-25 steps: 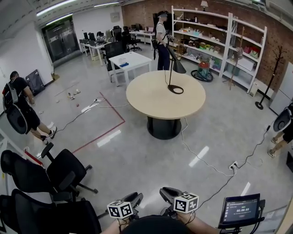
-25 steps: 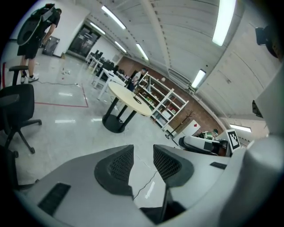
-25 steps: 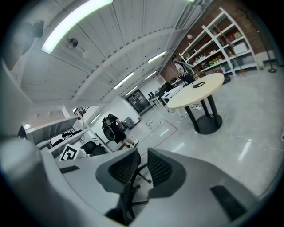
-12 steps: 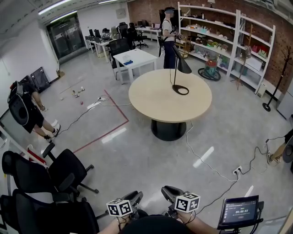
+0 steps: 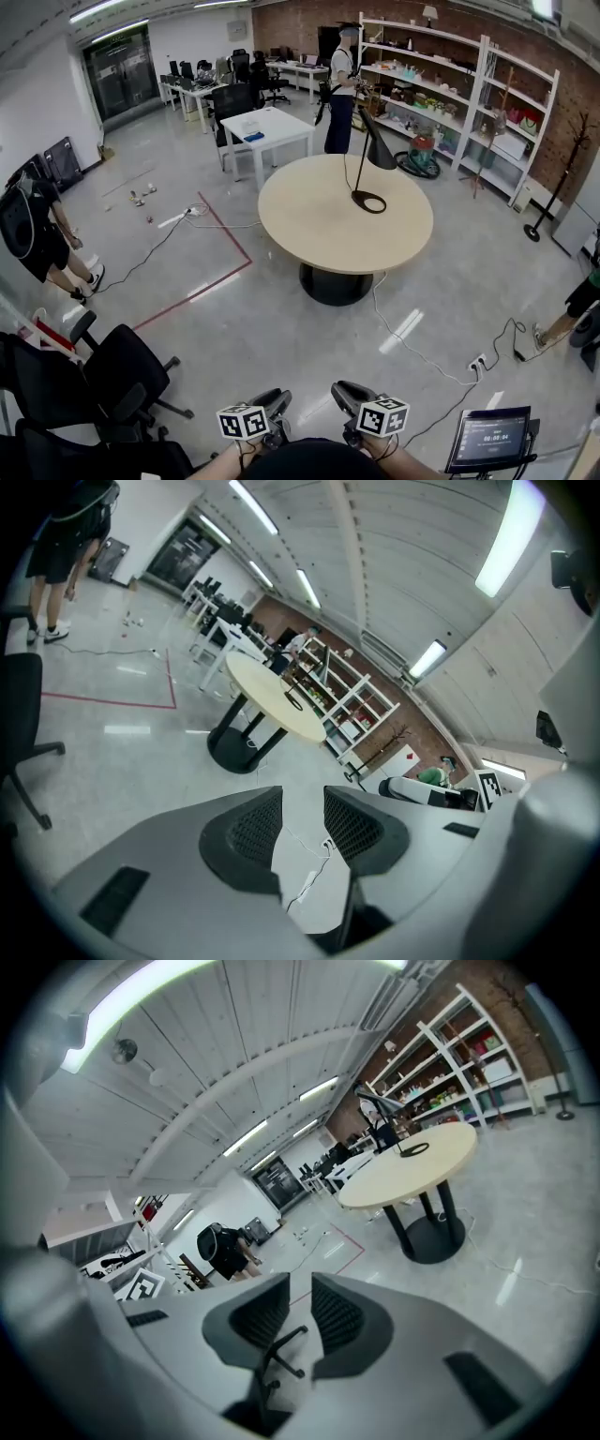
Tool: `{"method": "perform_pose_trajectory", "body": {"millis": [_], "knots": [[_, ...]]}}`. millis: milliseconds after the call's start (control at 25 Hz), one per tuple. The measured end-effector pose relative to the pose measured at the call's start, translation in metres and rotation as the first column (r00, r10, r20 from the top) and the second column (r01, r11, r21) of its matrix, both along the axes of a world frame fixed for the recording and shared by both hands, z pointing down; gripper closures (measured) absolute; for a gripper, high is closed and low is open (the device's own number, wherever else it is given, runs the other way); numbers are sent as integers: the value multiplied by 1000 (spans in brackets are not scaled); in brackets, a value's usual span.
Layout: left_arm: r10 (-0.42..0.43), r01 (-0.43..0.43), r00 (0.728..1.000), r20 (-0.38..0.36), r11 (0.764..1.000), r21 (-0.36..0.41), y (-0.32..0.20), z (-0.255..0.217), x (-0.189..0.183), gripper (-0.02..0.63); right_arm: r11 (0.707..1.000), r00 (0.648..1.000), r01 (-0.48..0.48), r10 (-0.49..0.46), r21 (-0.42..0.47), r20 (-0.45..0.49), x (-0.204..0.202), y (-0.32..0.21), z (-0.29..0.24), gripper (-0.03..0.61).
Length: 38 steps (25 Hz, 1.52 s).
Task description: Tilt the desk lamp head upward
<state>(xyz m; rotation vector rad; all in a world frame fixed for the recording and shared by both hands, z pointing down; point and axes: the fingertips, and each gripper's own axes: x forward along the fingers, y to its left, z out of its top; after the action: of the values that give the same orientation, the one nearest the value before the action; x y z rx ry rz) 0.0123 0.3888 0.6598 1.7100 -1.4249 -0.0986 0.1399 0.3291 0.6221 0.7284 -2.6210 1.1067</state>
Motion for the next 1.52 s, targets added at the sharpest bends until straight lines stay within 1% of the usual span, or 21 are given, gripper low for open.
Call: {"method": "perform_pose_trajectory", "body": {"millis": [200,280,440,560,760,880,1080,1200,1280,1520], "knots": [[90,-90,996,-6,996,27,-26,-1,-22,469,998,997,-66,66,-4,-32,-29,-13,4,505],[108,-108,994,-12,994,20,-29,7,-38,469,997,996,-73,72,-13,-43,-46,-13,10,505],[131,-131,991,18,991,0,-29,17,-69,469,996,994,-87,85,-36,-62,-69,-12,15,505],[127,-127,992,0,992,-7,-29,21,-83,469,994,992,-101,97,-46,-80,-78,-15,15,505],[128,-129,991,-38,992,-15,-35,31,-91,469,996,992,-75,68,-56,-109,-102,-21,25,505],[121,-121,992,-32,993,-14,-44,30,-99,469,996,993,-64,57,-69,-100,-114,-33,27,505],[52,-52,999,2,998,-26,-69,27,-139,469,997,998,-24,18,-79,-64,-146,-68,25,505],[30,-30,999,20,999,-33,-89,26,-157,469,997,999,13,-17,-79,-50,-167,-90,26,505],[28,-27,999,25,999,-40,-107,29,-162,469,996,999,20,-23,-81,-38,-174,-111,28,505],[61,-60,997,42,997,-41,-175,28,-162,469,993,1000,-13,12,-114,-13,-174,-176,34,505]]}}
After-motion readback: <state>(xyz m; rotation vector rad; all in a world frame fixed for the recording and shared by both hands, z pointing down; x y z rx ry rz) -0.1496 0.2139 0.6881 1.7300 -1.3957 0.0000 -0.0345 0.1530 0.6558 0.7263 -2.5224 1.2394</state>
